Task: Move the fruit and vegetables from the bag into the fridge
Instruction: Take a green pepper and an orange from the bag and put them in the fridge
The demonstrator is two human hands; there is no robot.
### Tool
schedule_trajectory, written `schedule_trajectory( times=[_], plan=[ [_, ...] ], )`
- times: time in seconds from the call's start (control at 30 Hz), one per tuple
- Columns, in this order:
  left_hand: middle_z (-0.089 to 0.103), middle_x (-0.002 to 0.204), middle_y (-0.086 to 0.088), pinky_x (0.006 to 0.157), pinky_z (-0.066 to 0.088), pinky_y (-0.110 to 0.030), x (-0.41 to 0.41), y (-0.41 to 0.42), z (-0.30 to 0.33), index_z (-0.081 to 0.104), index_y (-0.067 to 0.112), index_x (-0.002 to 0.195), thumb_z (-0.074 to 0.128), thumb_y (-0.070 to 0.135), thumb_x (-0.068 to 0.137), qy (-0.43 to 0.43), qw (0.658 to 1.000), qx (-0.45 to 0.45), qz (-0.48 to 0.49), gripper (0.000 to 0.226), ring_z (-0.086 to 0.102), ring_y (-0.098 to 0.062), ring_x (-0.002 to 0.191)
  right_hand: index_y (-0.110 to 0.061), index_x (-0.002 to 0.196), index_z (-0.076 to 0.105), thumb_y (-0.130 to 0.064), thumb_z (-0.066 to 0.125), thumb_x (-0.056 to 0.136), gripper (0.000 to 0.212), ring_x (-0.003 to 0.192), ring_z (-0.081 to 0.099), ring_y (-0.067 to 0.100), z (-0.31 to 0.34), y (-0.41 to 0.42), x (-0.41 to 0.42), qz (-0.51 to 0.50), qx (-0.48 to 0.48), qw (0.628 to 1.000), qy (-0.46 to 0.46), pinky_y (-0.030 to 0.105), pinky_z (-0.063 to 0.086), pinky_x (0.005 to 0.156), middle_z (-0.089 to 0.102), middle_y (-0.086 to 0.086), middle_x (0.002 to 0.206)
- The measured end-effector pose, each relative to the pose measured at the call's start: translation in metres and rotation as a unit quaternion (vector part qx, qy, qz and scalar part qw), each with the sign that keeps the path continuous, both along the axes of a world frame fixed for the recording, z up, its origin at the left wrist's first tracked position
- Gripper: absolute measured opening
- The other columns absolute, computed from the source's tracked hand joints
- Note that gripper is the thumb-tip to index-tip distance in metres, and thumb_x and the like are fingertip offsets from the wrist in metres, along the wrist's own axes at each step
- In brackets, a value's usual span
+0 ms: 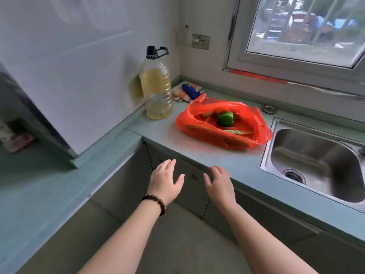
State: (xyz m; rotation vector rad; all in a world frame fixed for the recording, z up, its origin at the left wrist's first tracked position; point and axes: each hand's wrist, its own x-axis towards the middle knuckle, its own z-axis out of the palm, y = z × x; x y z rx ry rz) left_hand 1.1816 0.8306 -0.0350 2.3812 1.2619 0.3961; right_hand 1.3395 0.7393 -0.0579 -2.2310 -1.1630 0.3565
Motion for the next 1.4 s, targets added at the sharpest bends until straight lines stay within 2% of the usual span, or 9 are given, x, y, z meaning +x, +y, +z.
schedule_trajectory(
  times=[0.3, 0.47, 0.6, 0.8, 0.97, 1.07, 1.23, 1.33, 1.4],
  plan=[
    [0.035, 0.148, -0.002, 0.115, 0.023, -0.033, 0.122, 0.099, -0.012, 0.034, 0.015, 0.143, 0.049, 0.037, 0.092, -0.027, 0.994, -0.027, -0.103, 0.058, 0.028, -0.015, 0.138, -0.012, 0.127, 0.054, -0.026, 0.052, 0.093, 0.037, 0.128, 0.039, 0.021, -0.016, 0.072, 0.105, -0.104, -0.002, 0.994, 0.014, 0.033, 0.032, 0.106, 0.05, 0.005, 0.134],
    [0.047, 0.139, -0.005, 0.112, 0.029, -0.034, 0.207, 0.153, -0.017, 0.046, 0.012, 0.136, 0.054, 0.029, 0.09, -0.064, 0.987, 0.014, -0.144, 0.05, 0.039, -0.018, 0.131, -0.007, 0.12, 0.059, -0.023, 0.055, 0.09, 0.034, 0.121, 0.046, 0.026, -0.017, 0.126, 0.19, -0.142, 0.038, 0.989, -0.01, 0.036, 0.037, 0.102, 0.057, 0.009, 0.125],
    [0.048, 0.138, -0.009, 0.111, 0.03, -0.036, 0.283, 0.193, -0.024, 0.048, 0.01, 0.134, 0.056, 0.028, 0.087, -0.035, 0.984, 0.024, -0.175, 0.05, 0.04, -0.022, 0.13, -0.007, 0.119, 0.06, -0.019, 0.057, 0.088, 0.033, 0.122, 0.045, 0.026, -0.019, 0.16, 0.246, -0.149, 0.05, 0.987, -0.005, 0.035, 0.035, 0.105, 0.057, 0.011, 0.126],
    [0.035, 0.148, -0.007, 0.115, 0.021, -0.034, 0.364, 0.228, -0.044, 0.037, 0.013, 0.141, 0.054, 0.033, 0.088, 0.058, 0.97, 0.042, -0.231, 0.059, 0.028, -0.021, 0.138, -0.011, 0.121, 0.059, -0.022, 0.056, 0.089, 0.034, 0.124, 0.045, 0.024, -0.027, 0.181, 0.3, -0.178, 0.044, 0.983, 0.002, 0.033, 0.031, 0.107, 0.056, 0.009, 0.127],
    [0.016, 0.156, -0.003, 0.117, 0.015, -0.037, 0.387, 0.238, -0.065, 0.016, 0.019, 0.148, 0.059, 0.041, 0.085, 0.12, 0.961, 0.028, -0.248, 0.079, 0.014, -0.021, 0.143, -0.014, 0.124, 0.056, -0.023, 0.055, 0.09, 0.036, 0.126, 0.042, 0.021, -0.032, 0.19, 0.311, -0.174, 0.037, 0.984, -0.005, 0.032, 0.031, 0.109, 0.053, 0.006, 0.131],
    [0.015, 0.156, -0.003, 0.117, 0.013, -0.037, 0.392, 0.24, -0.072, 0.014, 0.02, 0.147, 0.065, 0.042, 0.081, 0.127, 0.963, 0.047, -0.232, 0.087, 0.013, -0.021, 0.144, -0.015, 0.125, 0.056, -0.023, 0.055, 0.09, 0.036, 0.126, 0.042, 0.02, -0.034, 0.196, 0.314, -0.18, 0.033, 0.983, -0.005, 0.032, 0.031, 0.109, 0.053, 0.004, 0.131],
    [0.025, 0.153, -0.003, 0.114, 0.016, -0.035, 0.394, 0.254, -0.073, 0.022, 0.02, 0.145, 0.064, 0.04, 0.082, 0.106, 0.96, 0.073, -0.248, 0.078, 0.021, -0.021, 0.141, -0.015, 0.124, 0.056, -0.021, 0.056, 0.089, 0.036, 0.125, 0.042, 0.02, -0.033, 0.206, 0.314, -0.189, 0.038, 0.981, -0.014, 0.032, 0.033, 0.108, 0.053, 0.003, 0.13],
    [0.042, 0.142, -0.008, 0.11, 0.027, -0.04, 0.383, 0.261, -0.069, 0.036, 0.015, 0.139, 0.067, 0.047, 0.076, 0.022, 0.966, 0.084, -0.245, 0.077, 0.036, -0.027, 0.132, -0.014, 0.125, 0.056, -0.018, 0.058, 0.087, 0.038, 0.128, 0.042, 0.022, -0.032, 0.212, 0.318, -0.177, 0.045, 0.982, -0.036, 0.032, 0.03, 0.11, 0.052, 0.006, 0.132],
    [0.047, 0.137, -0.01, 0.108, 0.032, -0.043, 0.378, 0.272, -0.066, 0.039, 0.013, 0.135, 0.069, 0.048, 0.072, -0.04, 0.967, 0.105, -0.23, 0.077, 0.04, -0.03, 0.13, -0.015, 0.129, 0.053, -0.017, 0.059, 0.087, 0.043, 0.133, 0.038, 0.024, -0.032, 0.22, 0.325, -0.146, 0.036, 0.987, -0.053, 0.034, 0.027, 0.112, 0.049, 0.007, 0.137]
  ],
)
